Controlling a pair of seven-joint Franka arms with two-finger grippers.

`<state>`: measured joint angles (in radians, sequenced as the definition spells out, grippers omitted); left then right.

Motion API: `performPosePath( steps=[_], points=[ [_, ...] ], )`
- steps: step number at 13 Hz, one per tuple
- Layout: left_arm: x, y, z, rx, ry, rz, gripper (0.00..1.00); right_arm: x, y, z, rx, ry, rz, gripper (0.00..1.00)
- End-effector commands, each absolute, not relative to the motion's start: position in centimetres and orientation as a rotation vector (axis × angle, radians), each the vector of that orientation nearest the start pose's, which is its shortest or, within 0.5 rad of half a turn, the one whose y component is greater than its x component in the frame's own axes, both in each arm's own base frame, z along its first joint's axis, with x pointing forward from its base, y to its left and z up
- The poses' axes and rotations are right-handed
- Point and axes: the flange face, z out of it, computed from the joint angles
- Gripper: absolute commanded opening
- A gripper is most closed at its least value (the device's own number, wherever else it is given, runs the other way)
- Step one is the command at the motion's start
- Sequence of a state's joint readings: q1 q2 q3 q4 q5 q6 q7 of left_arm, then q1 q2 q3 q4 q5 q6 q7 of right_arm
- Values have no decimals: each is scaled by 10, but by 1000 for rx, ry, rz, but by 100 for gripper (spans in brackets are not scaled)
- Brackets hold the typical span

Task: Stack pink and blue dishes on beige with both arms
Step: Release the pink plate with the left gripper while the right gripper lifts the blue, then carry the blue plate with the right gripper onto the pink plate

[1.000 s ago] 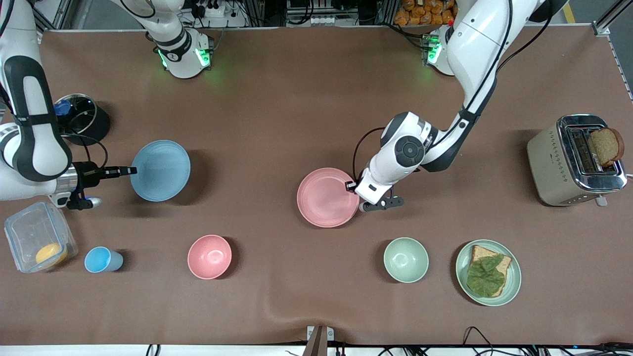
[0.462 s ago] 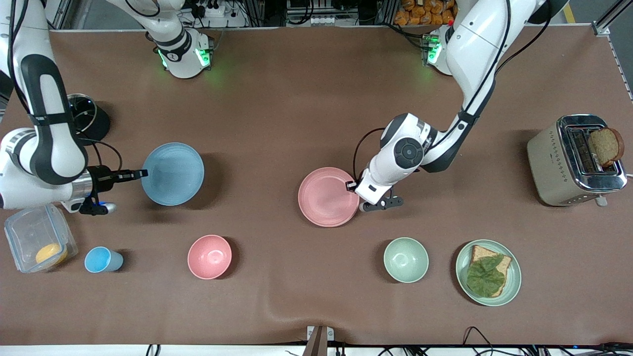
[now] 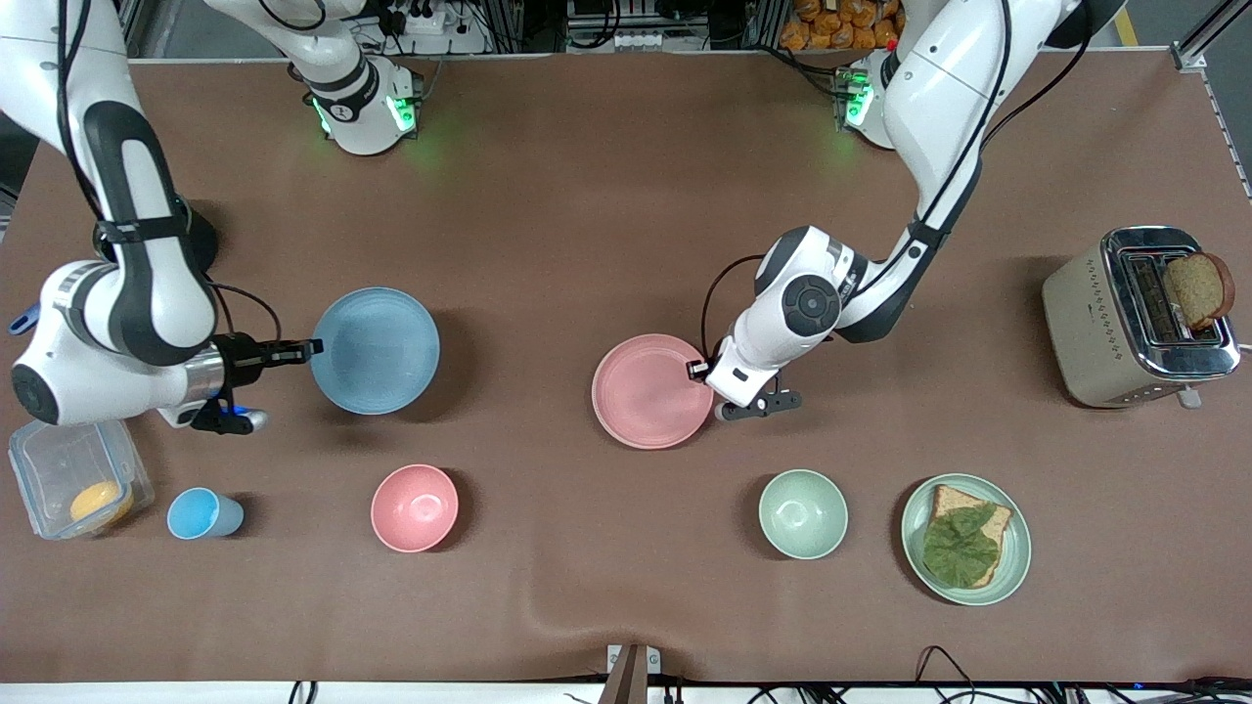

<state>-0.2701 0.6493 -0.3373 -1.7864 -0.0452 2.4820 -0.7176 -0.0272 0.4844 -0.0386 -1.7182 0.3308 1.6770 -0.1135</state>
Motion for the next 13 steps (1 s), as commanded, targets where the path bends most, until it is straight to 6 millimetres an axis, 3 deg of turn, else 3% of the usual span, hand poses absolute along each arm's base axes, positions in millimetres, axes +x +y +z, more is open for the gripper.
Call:
performPosePath(
  steps=[1, 3, 7, 8, 11, 13],
  points=[
    [563, -363, 228, -3341, -435, 95, 100, 616, 31, 288, -2730, 154, 700, 0],
    [575, -349, 264, -3349, -461, 15, 100, 620, 71, 290, -2692, 193, 703, 0],
    [610, -260, 375, -3296, -528, -77, 100, 627, 134, 279, -2650, 208, 720, 0],
    [616, -231, 405, -3288, -483, -112, 100, 627, 154, 272, -2642, 213, 725, 0],
    [608, -168, 472, -3189, -91, -179, 100, 623, 215, 251, -2592, 226, 697, 0],
    [598, -130, 518, -3132, -38, -151, 100, 614, 259, 239, -2570, 205, 674, 0]
  ],
)
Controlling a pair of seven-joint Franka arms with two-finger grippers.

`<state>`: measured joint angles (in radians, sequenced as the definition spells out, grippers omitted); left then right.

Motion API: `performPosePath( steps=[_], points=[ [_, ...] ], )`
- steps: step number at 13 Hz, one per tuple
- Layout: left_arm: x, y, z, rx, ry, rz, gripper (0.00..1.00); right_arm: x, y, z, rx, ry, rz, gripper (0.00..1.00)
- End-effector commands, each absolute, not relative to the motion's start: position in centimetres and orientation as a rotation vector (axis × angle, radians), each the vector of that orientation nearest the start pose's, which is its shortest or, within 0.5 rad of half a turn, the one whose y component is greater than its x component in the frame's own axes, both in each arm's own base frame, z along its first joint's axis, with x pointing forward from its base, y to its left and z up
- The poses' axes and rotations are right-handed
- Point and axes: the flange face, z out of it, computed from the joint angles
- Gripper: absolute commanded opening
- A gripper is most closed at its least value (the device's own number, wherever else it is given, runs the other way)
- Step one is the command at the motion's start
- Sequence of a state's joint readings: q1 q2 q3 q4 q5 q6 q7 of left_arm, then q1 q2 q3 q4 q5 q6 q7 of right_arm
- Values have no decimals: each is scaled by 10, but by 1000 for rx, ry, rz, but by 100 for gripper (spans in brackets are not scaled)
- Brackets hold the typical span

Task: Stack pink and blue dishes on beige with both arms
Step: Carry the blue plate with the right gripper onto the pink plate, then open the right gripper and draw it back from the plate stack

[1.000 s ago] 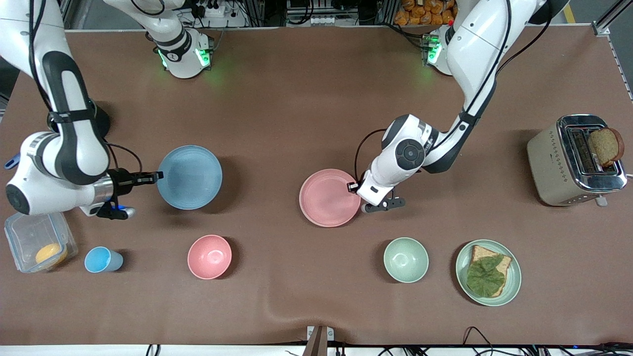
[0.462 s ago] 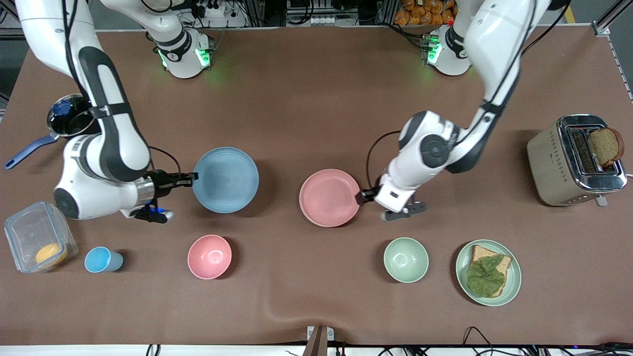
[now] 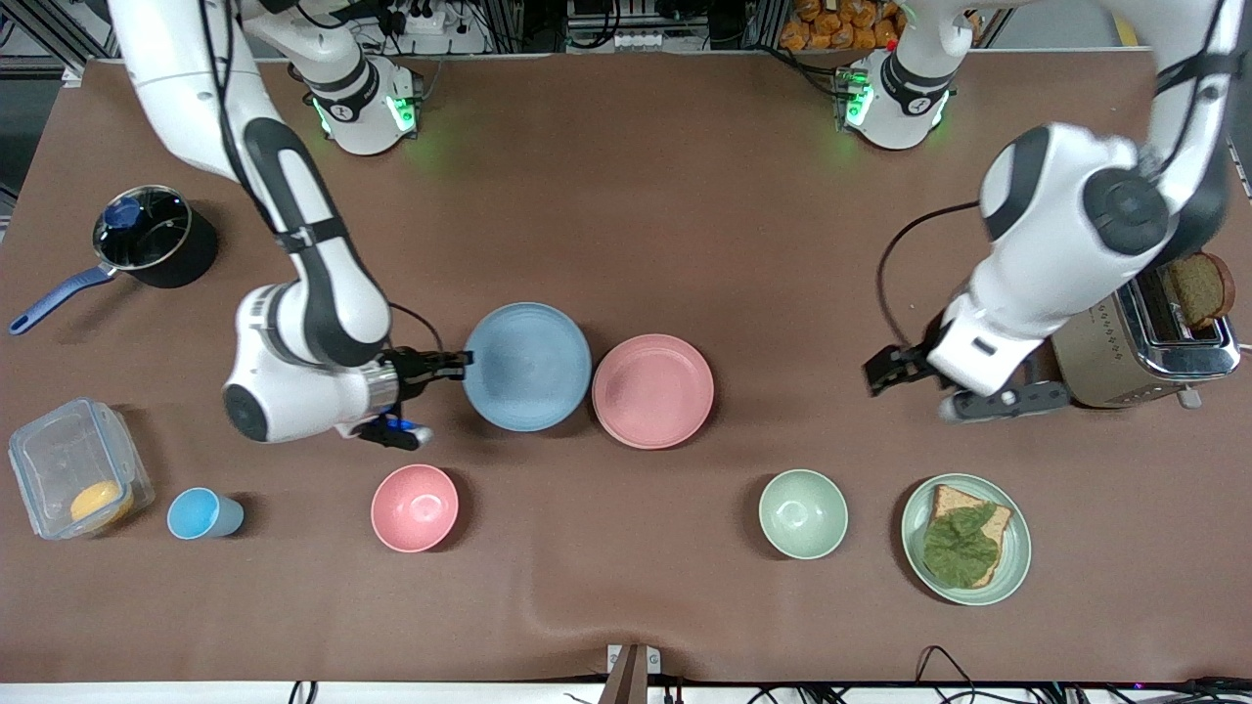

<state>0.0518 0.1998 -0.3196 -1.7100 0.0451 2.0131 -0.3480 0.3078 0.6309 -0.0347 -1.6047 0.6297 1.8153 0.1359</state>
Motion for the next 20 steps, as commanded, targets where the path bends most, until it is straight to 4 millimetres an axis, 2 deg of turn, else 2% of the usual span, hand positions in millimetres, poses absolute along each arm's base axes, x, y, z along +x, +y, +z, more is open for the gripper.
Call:
performPosePath(
  steps=[1, 4, 5, 6, 8, 10, 13, 15, 17, 18, 19, 20],
  points=[
    [593, -118, 539, -3121, -37, -119, 100, 613, 271, 237, -2553, 207, 663, 0],
    [589, -89, 594, -3108, -109, -62, 100, 605, 316, 231, -2515, 178, 649, 0],
    [586, -83, 601, -3106, -122, -36, 100, 602, 335, 230, -2505, 183, 600, 0],
    [585, -77, 605, -3110, -129, -24, 100, 597, 351, 221, -2491, 202, 573, 0],
    [581, -66, 610, -3117, -145, -5, 100, 596, 361, 203, -2482, 221, 572, 0],
    [580, -64, 610, -3116, -147, 5, 100, 595, 375, 201, -2473, 207, 569, 0],
    [578, -63, 611, -3114, -155, 19, 100, 596, 381, 194, -2474, 207, 559, 0],
    [579, -45, 614, -3116, -191, 18, 100, 597, 384, 187, -2470, 233, 530, 0],
    [578, -45, 616, -3144, -181, 18, 100, 598, 385, 183, -2471, 239, 517, 0],
    [575, -41, 623, -3139, -190, -1, 100, 598, 385, 185, -2468, 238, 516, 16],
    [573, -40, 625, -3131, -186, -6, 100, 599, 385, 185, -2467, 241, 518, 53],
    [571, -33, 626, -3123, -181, 4, 100, 599, 384, 186, -2466, 234, 515, 58]
  ],
)
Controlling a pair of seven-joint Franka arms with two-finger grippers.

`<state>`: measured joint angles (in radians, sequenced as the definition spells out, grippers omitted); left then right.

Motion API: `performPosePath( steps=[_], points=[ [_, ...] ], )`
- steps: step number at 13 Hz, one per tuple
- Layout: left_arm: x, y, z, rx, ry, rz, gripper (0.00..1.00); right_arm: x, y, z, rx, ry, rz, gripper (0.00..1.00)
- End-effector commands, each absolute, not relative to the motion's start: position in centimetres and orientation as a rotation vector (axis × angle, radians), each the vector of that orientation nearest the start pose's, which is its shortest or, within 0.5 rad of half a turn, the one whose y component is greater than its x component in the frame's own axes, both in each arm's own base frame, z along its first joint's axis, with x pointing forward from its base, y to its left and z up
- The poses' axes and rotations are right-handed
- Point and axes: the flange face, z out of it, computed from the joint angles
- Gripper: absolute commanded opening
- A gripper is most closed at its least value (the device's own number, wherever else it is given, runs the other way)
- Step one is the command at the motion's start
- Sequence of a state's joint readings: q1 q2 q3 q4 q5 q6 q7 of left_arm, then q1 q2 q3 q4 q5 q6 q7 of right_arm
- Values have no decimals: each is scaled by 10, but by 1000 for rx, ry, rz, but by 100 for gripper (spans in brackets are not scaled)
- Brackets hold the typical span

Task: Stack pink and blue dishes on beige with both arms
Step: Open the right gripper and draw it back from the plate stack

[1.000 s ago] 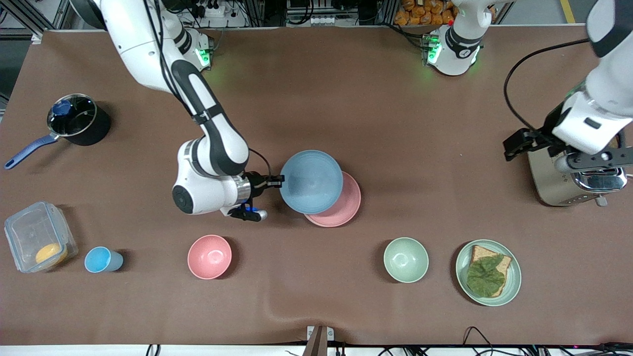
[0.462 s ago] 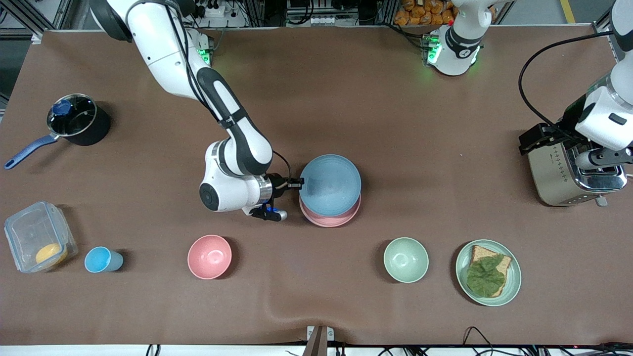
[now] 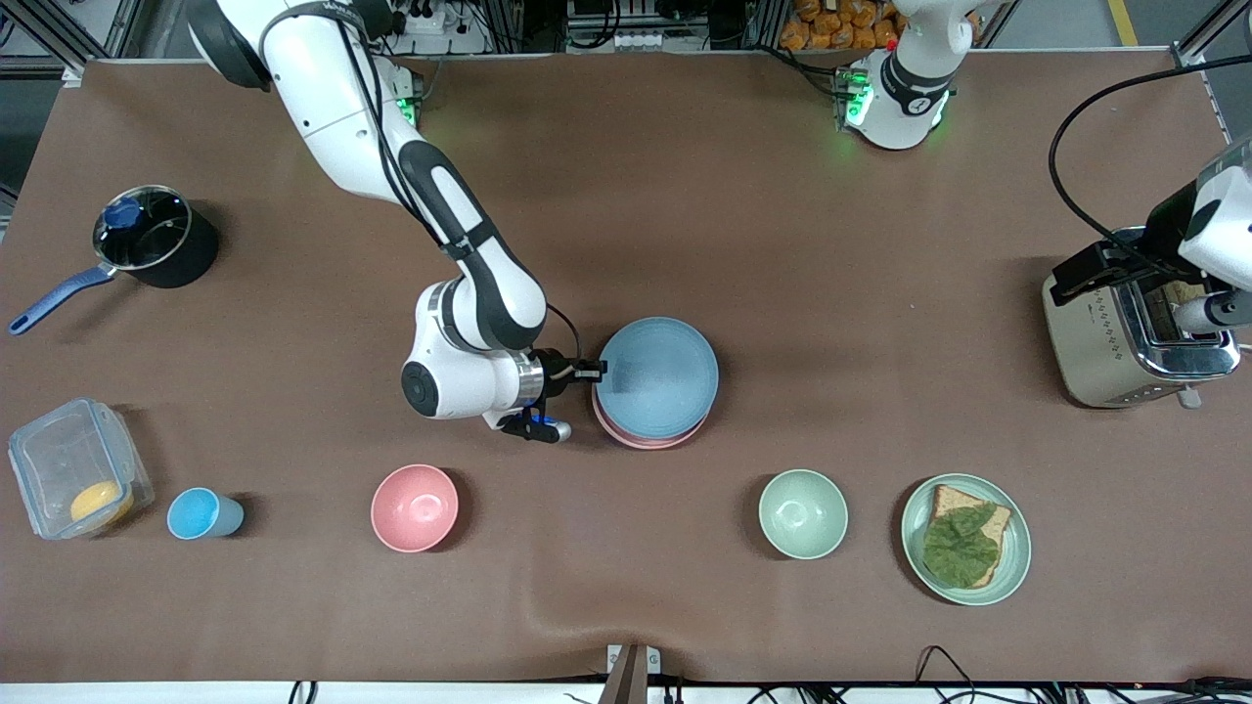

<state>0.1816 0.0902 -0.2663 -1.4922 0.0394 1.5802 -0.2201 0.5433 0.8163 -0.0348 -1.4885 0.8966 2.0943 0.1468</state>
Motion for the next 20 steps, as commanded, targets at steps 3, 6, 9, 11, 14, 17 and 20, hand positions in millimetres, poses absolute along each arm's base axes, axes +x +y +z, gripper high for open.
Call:
performPosePath(
  steps=[3, 6, 9, 11, 14, 17, 20],
  points=[
    [569, -31, 621, -3127, -166, 61, 100, 608, 373, 199, -2462, 229, 492, 100],
    [569, -38, 617, -3181, -168, 104, 100, 626, 332, 219, -2445, 237, 553, 100],
    [570, -33, 627, -3174, -187, 63, 100, 652, 248, 255, -2541, 194, 661, 100],
    [572, -30, 628, -3169, -194, 57, 100, 666, 193, 275, -2643, 207, 677, 100],
    [574, -25, 635, -3172, -208, 33, 100, 680, 93, 321, -2739, 219, 587, 100],
    [574, -24, 636, -3170, -208, 33, 100, 678, 12, 340, -2773, 118, 541, 100],
    [573, -25, 637, -3170, -208, 28, 100, 674, -27, 358, -2809, 153, 525, 100]
  ],
)
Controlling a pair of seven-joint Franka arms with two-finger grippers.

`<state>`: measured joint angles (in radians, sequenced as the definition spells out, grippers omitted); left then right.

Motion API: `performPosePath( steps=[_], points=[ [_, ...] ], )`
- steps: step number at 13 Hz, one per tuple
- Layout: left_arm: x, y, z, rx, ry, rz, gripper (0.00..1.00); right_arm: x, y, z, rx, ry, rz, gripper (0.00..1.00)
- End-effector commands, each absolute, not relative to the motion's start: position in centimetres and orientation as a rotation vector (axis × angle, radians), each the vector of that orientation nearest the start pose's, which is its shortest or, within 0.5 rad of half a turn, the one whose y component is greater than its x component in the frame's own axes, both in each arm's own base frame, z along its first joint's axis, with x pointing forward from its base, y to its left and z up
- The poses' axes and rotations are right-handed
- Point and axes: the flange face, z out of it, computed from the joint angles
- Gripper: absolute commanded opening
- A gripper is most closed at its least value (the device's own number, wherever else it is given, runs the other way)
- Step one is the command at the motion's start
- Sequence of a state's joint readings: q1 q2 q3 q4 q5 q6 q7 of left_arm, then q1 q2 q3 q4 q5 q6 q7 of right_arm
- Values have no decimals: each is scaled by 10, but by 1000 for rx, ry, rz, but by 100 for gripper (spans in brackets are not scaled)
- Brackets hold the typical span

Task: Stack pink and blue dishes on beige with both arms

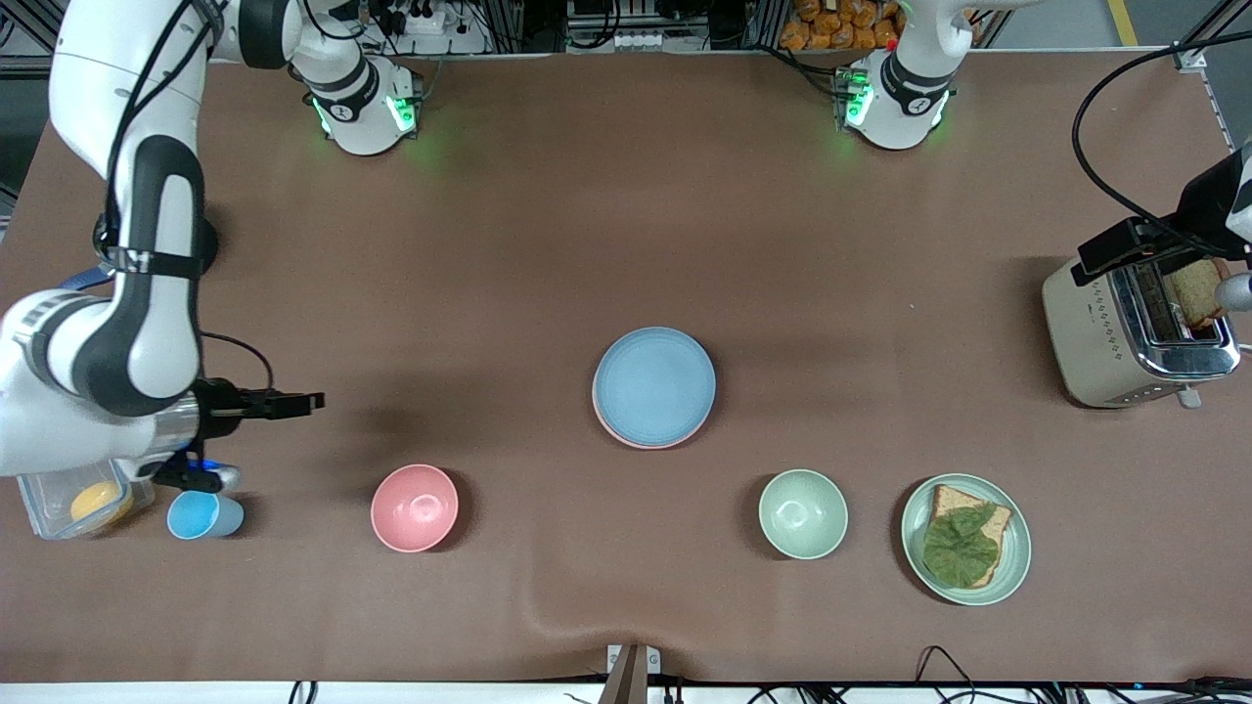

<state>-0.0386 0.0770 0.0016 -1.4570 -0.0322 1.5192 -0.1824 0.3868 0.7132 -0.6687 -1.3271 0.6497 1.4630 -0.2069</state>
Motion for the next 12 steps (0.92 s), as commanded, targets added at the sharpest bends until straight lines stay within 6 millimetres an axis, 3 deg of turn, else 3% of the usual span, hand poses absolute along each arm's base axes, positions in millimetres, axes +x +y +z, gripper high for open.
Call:
performPosePath(
  steps=[1, 3, 9, 10, 12],
  points=[
    [573, -24, 637, -3170, -208, 28, 100, 671, -33, 362, -2822, 165, 544, 100],
    [573, -21, 638, -3168, -218, 25, 100, 672, -28, 379, -2874, 137, 545, 100],
    [572, -22, 639, -3169, -215, 25, 100, 671, -12, 392, -2917, 107, 537, 100],
    [572, -23, 639, -3169, -213, 25, 100, 667, -15, 416, -2932, 87, 493, 100],
    [572, -23, 640, -3168, -213, 22, 100, 659, -14, 445, -3001, 47, 458, 100]
  ],
)
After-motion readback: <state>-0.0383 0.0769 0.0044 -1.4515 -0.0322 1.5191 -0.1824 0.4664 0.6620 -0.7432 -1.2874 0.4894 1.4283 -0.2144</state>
